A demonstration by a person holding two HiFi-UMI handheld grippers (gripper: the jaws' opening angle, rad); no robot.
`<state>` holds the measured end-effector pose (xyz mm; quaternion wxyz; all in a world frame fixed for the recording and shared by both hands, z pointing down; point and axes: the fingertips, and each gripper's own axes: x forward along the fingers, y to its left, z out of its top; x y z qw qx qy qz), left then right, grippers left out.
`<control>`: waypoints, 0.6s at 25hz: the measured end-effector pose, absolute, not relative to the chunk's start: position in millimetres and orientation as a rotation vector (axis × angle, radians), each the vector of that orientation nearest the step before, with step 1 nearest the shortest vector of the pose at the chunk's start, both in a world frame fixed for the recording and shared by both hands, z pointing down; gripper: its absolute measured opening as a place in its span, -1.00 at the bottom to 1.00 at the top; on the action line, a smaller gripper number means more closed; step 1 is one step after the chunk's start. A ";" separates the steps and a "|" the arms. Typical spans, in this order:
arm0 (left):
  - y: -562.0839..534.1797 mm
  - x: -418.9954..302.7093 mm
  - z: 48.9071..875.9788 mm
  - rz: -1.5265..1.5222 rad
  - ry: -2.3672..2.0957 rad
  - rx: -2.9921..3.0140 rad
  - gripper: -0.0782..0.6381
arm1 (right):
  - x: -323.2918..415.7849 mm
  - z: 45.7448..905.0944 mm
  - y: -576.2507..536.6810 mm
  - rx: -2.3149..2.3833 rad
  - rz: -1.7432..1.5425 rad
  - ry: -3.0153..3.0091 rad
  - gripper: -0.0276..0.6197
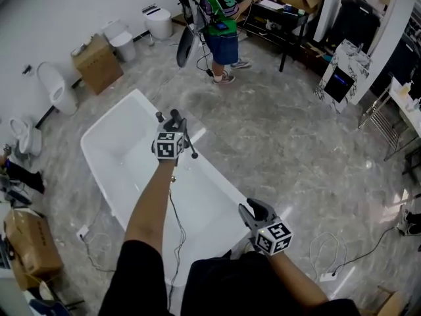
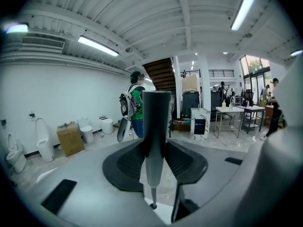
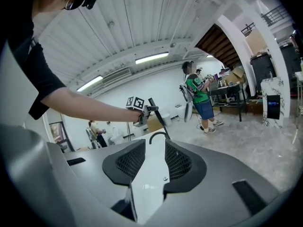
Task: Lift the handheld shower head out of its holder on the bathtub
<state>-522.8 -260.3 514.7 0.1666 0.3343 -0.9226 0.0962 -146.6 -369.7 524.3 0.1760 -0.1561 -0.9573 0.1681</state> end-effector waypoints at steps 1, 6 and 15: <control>-259.5 -520.9 508.6 0.284 -2.635 0.944 -0.43 | -146.8 521.1 -369.5 -0.459 0.470 -2.720 -0.55; -256.0 -515.3 473.1 0.291 -2.689 0.927 -0.43 | -149.8 501.2 -374.0 -0.532 0.416 -2.776 -0.74; -224.5 -525.0 402.8 0.288 -2.789 0.843 -0.43 | -167.2 476.9 -393.8 -0.526 0.283 -2.828 -0.87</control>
